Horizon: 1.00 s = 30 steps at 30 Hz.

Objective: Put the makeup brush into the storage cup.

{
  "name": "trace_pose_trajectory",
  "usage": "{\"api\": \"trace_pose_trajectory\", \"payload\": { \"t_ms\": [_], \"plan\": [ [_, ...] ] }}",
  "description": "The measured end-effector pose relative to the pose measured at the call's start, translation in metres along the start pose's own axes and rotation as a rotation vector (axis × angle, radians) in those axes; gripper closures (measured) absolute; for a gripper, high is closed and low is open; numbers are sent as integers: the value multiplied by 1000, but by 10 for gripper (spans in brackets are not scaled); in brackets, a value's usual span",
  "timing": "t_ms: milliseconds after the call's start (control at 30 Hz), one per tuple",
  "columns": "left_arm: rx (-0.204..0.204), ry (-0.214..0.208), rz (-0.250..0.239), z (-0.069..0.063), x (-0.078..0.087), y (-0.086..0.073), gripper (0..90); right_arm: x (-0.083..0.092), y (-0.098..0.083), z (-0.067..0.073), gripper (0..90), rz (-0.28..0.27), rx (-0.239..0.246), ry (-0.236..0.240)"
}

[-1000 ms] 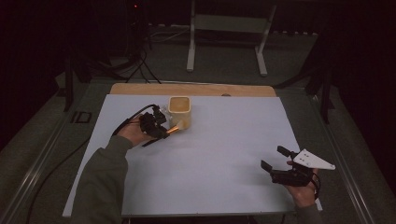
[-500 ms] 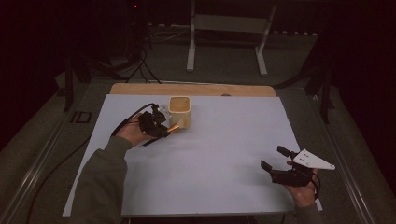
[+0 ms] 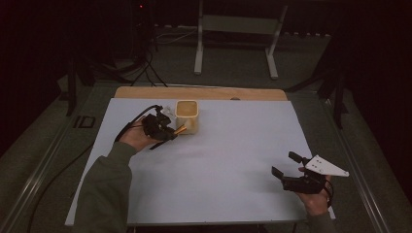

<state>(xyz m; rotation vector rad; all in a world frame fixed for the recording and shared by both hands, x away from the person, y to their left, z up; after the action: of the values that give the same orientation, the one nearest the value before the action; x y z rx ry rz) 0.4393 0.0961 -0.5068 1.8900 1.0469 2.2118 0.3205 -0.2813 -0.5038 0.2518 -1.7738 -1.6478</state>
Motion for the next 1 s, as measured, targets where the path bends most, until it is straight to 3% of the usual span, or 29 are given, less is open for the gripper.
{"api": "trace_pose_trajectory", "payload": {
  "t_ms": [1000],
  "plan": [
    [46, 31, -119, 6, 15, 11, 748, -1, 0, 0, 100, 1, 2, -7]
  ]
}}
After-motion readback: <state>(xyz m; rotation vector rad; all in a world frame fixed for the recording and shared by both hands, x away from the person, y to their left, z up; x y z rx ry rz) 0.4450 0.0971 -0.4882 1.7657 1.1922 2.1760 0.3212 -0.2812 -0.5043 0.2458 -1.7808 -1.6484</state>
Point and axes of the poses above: each handheld gripper's, and its own axes: x roughly backward along the jaws, y roughly out of its top, z roughly to its left, the point moved 9 cm from there along -x, roughly forward along the jaws, and after that the axes turned 1 degree about -y, right-handed, at the moved point
